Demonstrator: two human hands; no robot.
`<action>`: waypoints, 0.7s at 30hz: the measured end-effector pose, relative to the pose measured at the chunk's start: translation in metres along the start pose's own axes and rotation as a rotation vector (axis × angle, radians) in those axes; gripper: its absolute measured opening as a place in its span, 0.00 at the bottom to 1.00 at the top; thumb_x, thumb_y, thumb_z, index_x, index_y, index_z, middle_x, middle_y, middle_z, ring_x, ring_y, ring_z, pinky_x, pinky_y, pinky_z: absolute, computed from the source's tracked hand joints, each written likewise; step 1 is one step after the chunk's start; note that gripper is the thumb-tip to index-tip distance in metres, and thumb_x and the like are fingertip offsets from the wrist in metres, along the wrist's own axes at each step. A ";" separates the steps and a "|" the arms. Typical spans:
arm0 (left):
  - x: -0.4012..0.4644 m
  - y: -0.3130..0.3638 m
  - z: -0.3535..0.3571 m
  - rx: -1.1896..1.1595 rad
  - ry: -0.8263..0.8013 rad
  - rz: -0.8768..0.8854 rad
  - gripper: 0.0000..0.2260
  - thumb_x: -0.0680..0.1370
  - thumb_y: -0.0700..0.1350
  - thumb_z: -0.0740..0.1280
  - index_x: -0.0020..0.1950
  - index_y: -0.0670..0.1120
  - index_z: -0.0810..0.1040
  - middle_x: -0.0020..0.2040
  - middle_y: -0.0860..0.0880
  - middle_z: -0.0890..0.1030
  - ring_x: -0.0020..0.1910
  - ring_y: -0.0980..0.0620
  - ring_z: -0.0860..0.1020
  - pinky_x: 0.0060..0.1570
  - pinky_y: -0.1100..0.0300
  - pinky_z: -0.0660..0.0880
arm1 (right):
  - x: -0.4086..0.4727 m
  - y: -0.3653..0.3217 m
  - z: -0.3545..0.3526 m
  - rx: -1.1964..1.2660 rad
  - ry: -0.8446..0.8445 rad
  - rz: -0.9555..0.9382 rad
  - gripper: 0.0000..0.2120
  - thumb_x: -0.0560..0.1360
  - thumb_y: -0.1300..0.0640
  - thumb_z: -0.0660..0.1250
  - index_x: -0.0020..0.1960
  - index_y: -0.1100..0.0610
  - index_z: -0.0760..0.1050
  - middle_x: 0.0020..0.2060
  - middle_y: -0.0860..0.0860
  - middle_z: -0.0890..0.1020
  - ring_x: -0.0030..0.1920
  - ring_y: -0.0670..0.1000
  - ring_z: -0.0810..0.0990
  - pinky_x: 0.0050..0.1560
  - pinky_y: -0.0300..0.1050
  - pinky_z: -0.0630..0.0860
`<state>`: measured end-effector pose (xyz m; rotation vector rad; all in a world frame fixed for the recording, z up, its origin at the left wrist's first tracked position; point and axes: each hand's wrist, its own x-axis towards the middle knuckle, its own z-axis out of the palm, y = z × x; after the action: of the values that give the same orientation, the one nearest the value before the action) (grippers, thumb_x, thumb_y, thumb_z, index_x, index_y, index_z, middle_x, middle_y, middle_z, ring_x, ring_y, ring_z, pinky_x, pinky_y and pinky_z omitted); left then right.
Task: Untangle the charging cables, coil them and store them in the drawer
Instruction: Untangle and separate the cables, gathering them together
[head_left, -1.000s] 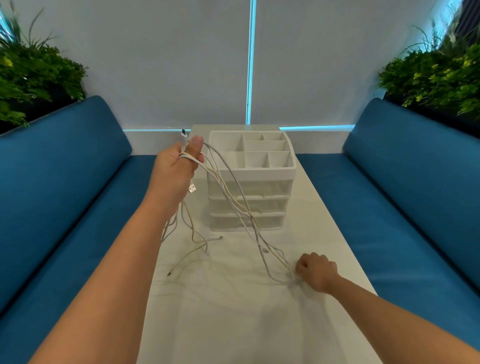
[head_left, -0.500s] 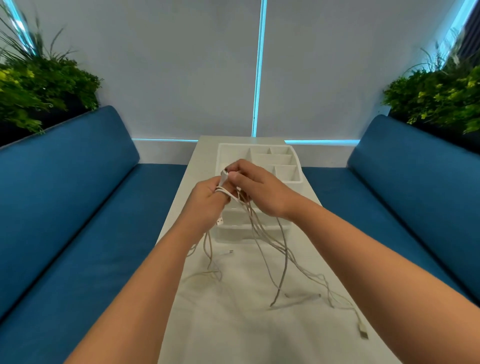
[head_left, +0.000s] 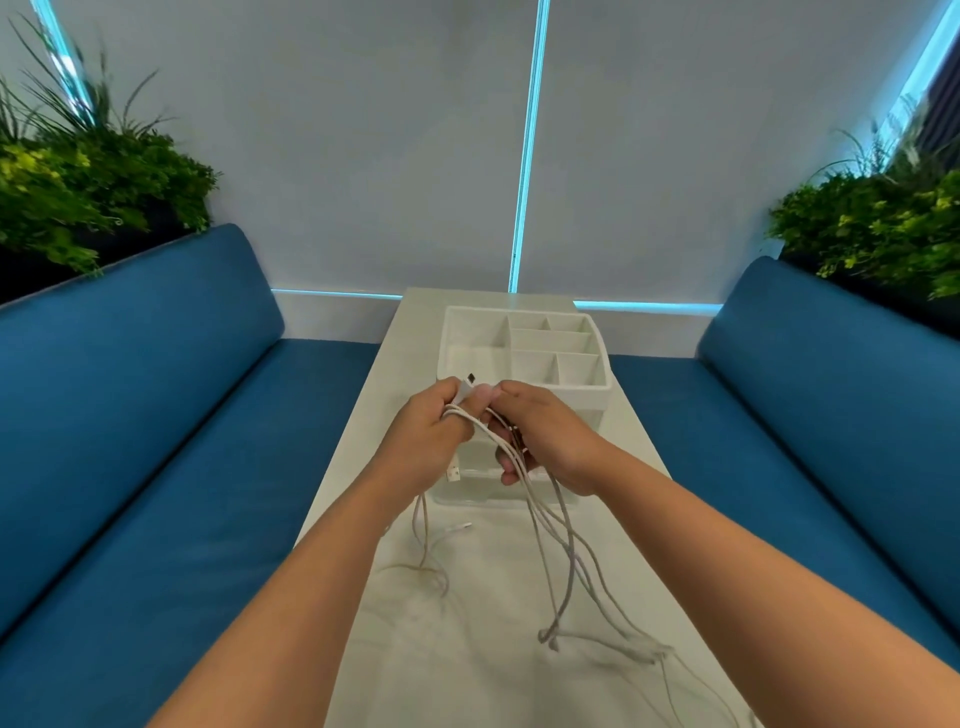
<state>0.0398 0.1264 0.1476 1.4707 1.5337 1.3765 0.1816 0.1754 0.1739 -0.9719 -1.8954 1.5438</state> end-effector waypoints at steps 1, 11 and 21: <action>0.000 0.001 0.001 0.002 -0.020 -0.004 0.19 0.79 0.60 0.62 0.48 0.44 0.76 0.40 0.43 0.80 0.40 0.53 0.75 0.45 0.56 0.75 | 0.000 -0.001 0.001 -0.007 0.026 -0.012 0.14 0.83 0.52 0.55 0.47 0.59 0.73 0.31 0.53 0.72 0.28 0.50 0.73 0.32 0.45 0.79; 0.003 -0.006 0.002 -0.012 0.033 -0.010 0.17 0.82 0.56 0.61 0.53 0.43 0.79 0.39 0.51 0.80 0.35 0.61 0.76 0.43 0.61 0.74 | -0.010 0.004 0.000 0.135 -0.168 0.057 0.17 0.83 0.50 0.52 0.50 0.58 0.75 0.39 0.58 0.81 0.37 0.57 0.80 0.43 0.49 0.78; 0.008 -0.015 0.002 0.075 -0.057 -0.099 0.13 0.82 0.56 0.62 0.55 0.50 0.80 0.33 0.56 0.74 0.31 0.60 0.71 0.35 0.62 0.68 | -0.002 0.011 -0.010 -0.542 0.047 -0.228 0.12 0.79 0.50 0.65 0.59 0.50 0.66 0.44 0.42 0.77 0.41 0.43 0.76 0.41 0.33 0.71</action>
<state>0.0353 0.1366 0.1348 1.4456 1.6158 1.2220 0.1924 0.1810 0.1652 -0.9496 -2.3511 0.8831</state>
